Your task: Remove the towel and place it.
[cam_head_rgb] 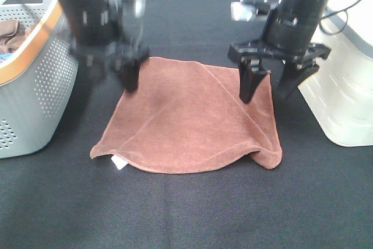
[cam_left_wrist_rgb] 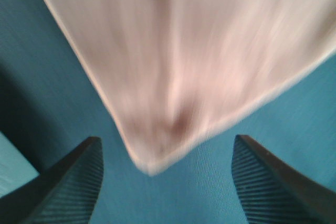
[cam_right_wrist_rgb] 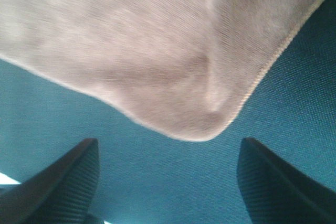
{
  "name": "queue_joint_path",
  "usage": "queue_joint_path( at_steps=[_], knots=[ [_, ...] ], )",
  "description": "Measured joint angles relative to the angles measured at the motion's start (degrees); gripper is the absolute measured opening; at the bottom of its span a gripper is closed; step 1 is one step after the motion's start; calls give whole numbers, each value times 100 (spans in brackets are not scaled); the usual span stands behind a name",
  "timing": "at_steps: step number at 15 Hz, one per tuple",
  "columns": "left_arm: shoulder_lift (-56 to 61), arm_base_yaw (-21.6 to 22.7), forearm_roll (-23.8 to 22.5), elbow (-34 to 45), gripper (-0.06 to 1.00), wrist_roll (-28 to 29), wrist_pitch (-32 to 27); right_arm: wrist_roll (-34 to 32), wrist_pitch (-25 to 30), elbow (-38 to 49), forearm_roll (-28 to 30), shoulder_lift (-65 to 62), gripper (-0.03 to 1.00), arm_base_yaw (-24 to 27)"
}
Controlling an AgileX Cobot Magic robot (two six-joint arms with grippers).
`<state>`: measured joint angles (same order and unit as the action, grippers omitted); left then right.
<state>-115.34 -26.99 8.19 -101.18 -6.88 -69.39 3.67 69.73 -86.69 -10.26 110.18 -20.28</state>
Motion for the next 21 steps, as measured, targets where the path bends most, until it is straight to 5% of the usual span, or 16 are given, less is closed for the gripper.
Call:
queue_joint_path(
  at_steps=[4,11,14,17,18,21],
  knots=[
    [275,0,17,-1346,66,143,-11,0,0,0,-52,-625,70,0],
    [1753,0,-819,-1444,67,630,-29,0,11,40,-6,-2189,70,0],
    [2802,0,-871,-510,67,751,-23,0,6,733,292,-3380,70,0],
    [4022,0,-819,1759,67,791,-23,0,6,2063,487,-4784,70,0],
    [4022,0,-819,1759,67,791,-23,0,6,2063,487,-4784,70,0],
    [4950,0,-739,3696,67,877,-34,0,17,3289,487,-6062,70,0]
  ],
)
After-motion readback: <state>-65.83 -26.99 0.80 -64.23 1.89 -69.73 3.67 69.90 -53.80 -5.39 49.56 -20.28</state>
